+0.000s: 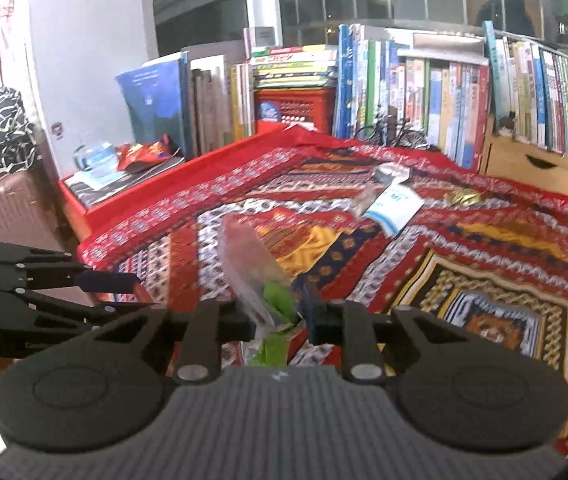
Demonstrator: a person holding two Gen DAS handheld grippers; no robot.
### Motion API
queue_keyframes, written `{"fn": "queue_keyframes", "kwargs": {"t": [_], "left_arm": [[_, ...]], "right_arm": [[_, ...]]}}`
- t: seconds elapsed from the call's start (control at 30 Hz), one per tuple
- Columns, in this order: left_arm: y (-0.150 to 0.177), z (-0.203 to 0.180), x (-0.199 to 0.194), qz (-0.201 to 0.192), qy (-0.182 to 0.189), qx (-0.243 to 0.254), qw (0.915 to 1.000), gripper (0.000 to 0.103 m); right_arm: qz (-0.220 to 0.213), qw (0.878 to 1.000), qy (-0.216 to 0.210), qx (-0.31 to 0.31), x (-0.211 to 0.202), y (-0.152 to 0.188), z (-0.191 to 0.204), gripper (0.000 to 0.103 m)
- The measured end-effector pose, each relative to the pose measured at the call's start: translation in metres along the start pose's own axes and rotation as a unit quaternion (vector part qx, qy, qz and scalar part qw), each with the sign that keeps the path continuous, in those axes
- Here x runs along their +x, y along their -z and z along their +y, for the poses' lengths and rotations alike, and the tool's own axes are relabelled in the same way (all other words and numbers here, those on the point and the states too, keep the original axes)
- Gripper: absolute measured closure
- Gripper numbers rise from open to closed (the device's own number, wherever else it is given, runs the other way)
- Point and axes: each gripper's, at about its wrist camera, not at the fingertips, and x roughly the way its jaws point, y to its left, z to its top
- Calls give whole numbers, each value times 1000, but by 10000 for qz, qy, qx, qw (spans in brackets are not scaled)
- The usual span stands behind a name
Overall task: Organize books
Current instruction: 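Move the right gripper past the bed edge and open it over the bin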
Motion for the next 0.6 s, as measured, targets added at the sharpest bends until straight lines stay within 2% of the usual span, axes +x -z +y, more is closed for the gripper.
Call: {"fn": "queue_keyframes", "kwargs": {"t": [0.17, 0.47, 0.6], "left_arm": [[23, 7, -22, 57, -55, -149, 9999, 62], [76, 13, -46, 450, -47, -350, 9984, 61], [90, 8, -47, 633, 2, -243, 9977, 61]], "right_arm": [[143, 9996, -156, -161, -5, 14, 27, 76], [375, 9980, -393, -324, -11, 39, 65, 76], [514, 9965, -405, -527, -13, 48, 76, 75]]}}
